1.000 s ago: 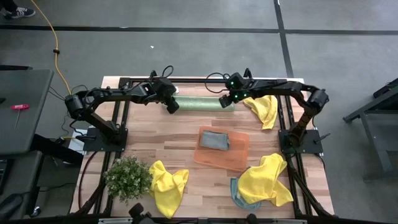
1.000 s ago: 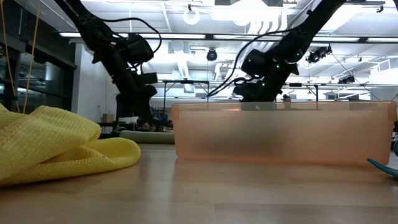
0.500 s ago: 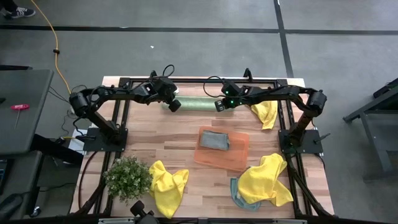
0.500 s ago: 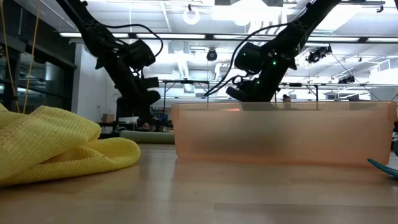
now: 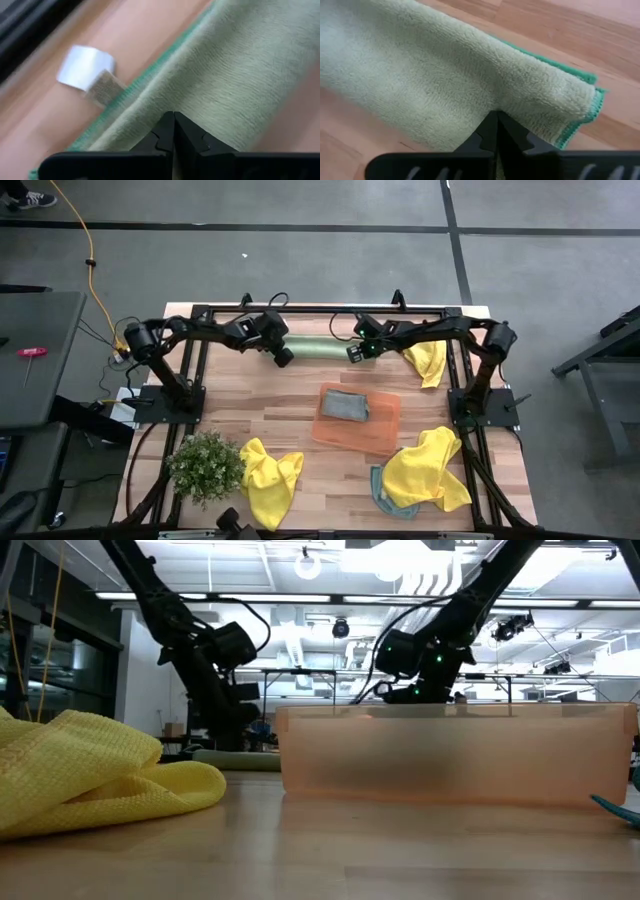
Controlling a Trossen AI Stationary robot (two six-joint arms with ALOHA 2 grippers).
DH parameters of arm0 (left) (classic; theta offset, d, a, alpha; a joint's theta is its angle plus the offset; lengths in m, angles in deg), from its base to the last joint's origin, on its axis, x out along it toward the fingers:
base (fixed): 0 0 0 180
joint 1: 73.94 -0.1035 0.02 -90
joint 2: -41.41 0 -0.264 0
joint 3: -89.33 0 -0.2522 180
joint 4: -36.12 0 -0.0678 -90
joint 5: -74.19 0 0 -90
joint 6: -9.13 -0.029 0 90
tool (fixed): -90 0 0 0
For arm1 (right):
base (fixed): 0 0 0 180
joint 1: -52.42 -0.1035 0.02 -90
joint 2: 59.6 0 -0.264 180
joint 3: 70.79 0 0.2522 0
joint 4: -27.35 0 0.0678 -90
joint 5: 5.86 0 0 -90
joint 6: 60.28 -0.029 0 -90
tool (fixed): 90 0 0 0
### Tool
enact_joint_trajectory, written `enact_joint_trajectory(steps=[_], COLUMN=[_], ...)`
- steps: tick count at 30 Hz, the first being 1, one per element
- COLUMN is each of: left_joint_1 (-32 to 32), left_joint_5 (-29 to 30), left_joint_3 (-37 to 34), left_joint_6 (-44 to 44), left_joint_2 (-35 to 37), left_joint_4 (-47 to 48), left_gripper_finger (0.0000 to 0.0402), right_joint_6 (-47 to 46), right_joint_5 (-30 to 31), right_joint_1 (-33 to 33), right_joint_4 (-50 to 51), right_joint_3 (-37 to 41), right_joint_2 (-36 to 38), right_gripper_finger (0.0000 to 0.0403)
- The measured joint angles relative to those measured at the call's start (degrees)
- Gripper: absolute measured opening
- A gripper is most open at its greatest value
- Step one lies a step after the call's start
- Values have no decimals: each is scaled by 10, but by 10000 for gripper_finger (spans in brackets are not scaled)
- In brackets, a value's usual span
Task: Fold microfiber towels
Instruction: Fold the green microfiber towel
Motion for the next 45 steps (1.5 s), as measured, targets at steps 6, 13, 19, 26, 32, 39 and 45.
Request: enact_joint_trajectory(steps=[6, 13, 19, 26, 32, 39, 45], left_joint_1=[30, 83, 115, 120, 118, 105, 96], left_joint_5=[6, 23, 38, 49, 51, 52, 52], left_joint_3=[0, 0, 0, 0, 2, 25, 35], left_joint_6=[53, 129, 139, 83, 81, 40, 23], left_joint_2=[0, 0, 2, 4, 5, 5, 5], left_joint_4=[34, 49, 65, 76, 81, 107, 109], left_gripper_finger=[0, 0, 0, 0, 0, 0, 0], right_joint_6=[39, 105, 99, 71, 73, 73, 85], right_joint_5=[8, -21, -64, -94, -63, -44, -41], right_joint_1=[-11, -10, -22, -35, -24, 4, 17], right_joint_4=[15, 58, 90, 122, 115, 165, 234], right_joint_3=[-1, -2, 1, 2, 2, 1, 1], right_joint_2=[-2, 2, 19, 40, 82, 153, 170], right_gripper_finger=[0, 0, 0, 0, 0, 1, 38])
